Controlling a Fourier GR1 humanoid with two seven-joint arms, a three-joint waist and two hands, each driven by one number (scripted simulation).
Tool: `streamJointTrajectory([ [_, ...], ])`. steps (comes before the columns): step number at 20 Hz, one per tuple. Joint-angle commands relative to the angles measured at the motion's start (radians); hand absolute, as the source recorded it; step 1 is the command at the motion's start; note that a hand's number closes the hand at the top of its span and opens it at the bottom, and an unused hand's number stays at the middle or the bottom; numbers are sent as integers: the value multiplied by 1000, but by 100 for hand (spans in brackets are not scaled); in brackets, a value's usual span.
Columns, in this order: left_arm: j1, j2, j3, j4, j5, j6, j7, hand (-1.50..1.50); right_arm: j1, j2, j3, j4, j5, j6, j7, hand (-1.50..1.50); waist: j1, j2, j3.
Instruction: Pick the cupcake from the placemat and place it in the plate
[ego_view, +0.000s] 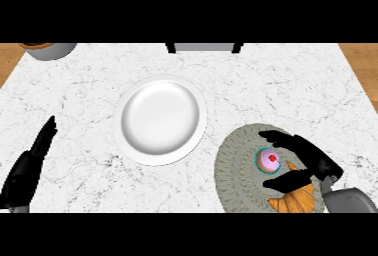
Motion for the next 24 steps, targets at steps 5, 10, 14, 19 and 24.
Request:
streamJointTrajectory([
  [5,58,-58,-12,-122,-64,8,69,0,-36,123,22,35,116,-74,-53,150,4,-1,0],
  [10,-25,-43,-19,-41,-60,-25,34,0,-280,-107,-10,274,286,-23,-182,150,62,17,2],
  [14,-53,-53,-39,-38,-66,-35,28,0,-426,-197,34,427,415,-31,-277,150,86,27,3],
  [19,-30,-58,3,46,-51,-30,-50,0,-528,-151,28,646,537,-261,-398,150,51,17,1],
  [24,-47,-87,-28,1,-98,10,15,0,-665,-139,-56,789,535,-393,-502,150,39,13,2],
])
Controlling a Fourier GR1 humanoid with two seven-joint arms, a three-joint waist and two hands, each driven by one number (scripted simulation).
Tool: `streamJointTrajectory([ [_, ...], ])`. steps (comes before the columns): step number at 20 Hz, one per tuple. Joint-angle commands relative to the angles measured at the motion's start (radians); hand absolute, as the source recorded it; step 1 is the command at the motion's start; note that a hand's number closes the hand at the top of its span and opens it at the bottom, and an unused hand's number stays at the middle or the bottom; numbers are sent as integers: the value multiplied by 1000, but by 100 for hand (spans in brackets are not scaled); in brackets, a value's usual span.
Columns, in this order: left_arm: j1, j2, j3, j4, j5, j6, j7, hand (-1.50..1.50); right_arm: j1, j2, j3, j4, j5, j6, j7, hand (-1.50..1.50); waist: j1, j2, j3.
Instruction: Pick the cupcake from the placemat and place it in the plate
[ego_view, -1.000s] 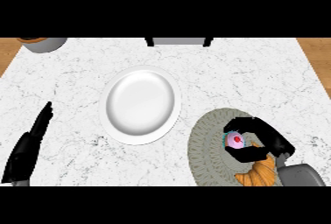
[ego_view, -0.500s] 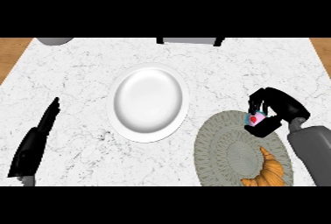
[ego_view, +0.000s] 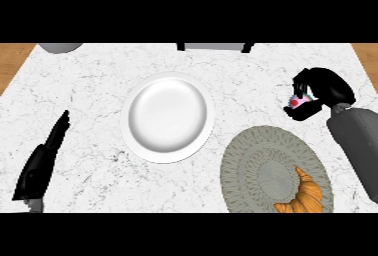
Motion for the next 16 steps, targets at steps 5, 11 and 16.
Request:
streamJointTrajectory([
  [5,1,14,30,-15,9,-13,49,0,-93,34,-70,-8,14,-226,-135,150,-39,-15,-1],
  [11,46,2,47,33,2,2,-38,0,-96,68,-98,-243,-139,-84,-249,150,-61,-23,-3],
  [16,26,11,77,94,6,-15,-79,0,-93,96,-84,-384,-193,50,-193,150,-58,-19,-3],
])
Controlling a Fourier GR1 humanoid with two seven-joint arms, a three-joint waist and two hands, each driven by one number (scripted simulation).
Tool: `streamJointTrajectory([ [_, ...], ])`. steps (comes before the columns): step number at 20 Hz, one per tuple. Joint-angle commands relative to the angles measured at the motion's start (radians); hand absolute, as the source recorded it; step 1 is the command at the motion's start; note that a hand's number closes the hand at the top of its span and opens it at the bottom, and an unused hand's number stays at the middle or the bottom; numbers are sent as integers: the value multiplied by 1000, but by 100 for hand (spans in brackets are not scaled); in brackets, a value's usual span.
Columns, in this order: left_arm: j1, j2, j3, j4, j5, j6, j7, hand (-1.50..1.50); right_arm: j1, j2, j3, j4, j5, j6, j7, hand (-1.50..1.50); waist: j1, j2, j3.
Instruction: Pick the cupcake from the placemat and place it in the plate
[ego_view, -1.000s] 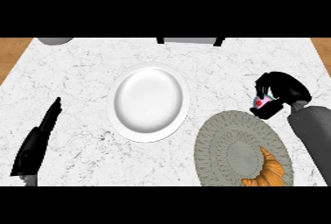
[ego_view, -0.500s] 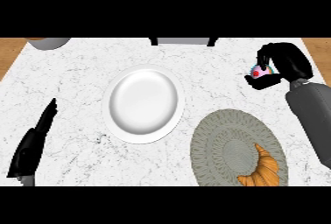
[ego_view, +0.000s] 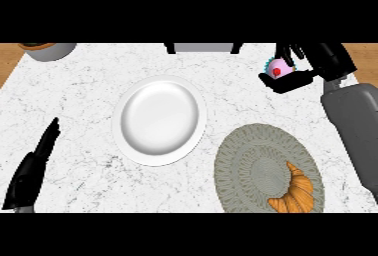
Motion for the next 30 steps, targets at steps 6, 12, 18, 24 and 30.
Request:
streamJointTrajectory([
  [6,9,-9,1,-75,-5,-14,53,0,-42,209,118,-248,14,86,250,150,8,1,0],
  [12,-1,-30,-17,-63,-36,-16,56,0,-100,375,168,-217,59,81,405,150,10,4,0],
  [18,17,-39,-22,-119,-39,-21,66,0,-223,422,265,7,34,49,477,150,32,6,0],
  [24,-26,-1,35,-17,-13,-65,-5,0,-307,424,407,224,-89,-66,473,150,45,12,-1],
  [30,-76,-17,14,-9,-18,-74,33,0,-263,425,463,266,-340,-171,507,150,76,19,-1],
])
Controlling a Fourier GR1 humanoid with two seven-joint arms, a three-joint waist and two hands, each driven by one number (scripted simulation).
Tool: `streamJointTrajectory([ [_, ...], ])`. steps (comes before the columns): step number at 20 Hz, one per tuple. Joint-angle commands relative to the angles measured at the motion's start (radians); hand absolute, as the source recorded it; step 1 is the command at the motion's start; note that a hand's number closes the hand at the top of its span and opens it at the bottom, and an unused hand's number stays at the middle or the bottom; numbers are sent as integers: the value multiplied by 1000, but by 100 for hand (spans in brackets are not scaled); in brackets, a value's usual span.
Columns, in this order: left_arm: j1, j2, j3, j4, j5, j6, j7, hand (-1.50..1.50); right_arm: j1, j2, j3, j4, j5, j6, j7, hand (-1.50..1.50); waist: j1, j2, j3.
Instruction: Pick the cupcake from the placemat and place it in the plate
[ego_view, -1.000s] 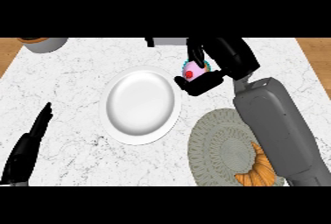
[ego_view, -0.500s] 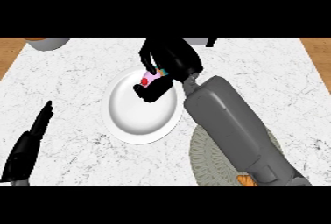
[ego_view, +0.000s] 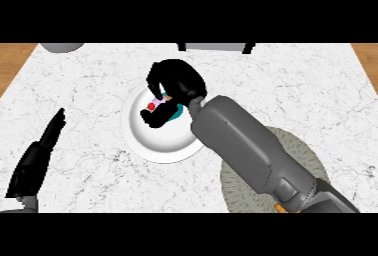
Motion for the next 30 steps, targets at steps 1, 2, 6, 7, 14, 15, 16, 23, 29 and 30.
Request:
streamJointTrajectory([
  [1,3,3,-7,-12,3,-20,10,0,30,2,40,88,-128,-123,15,150,16,3,0],
  [2,9,-37,-45,-34,-40,25,8,0,-2,2,48,125,-149,-133,41,-150,23,4,0],
  [6,22,-31,-25,-77,-10,0,58,0,-24,2,145,181,-230,-181,11,-150,15,0,1],
  [7,19,-30,-27,15,-27,2,-52,0,-10,2,166,182,-267,-217,9,-150,33,8,0],
  [14,18,2,19,-26,-3,-10,-21,0,16,2,13,161,-410,-362,-157,-150,0,2,1],
  [15,23,-15,5,-9,-11,-5,-16,0,-6,2,3,160,-414,-419,-152,-150,-1,1,1],
  [16,1,-20,-5,-29,-32,12,24,0,-4,2,-7,151,-439,-424,-138,-150,-11,-2,1],
  [23,45,-15,25,2,-17,2,-40,0,56,-53,-247,188,-569,-313,-337,-150,-40,-3,2],
  [29,42,-17,33,-2,-7,-13,-33,0,103,-208,-377,289,-639,-59,-568,-150,-31,1,2],
  [30,6,6,57,8,8,-29,-6,0,107,-218,-378,293,-626,-50,-586,-150,-39,-3,2],
])
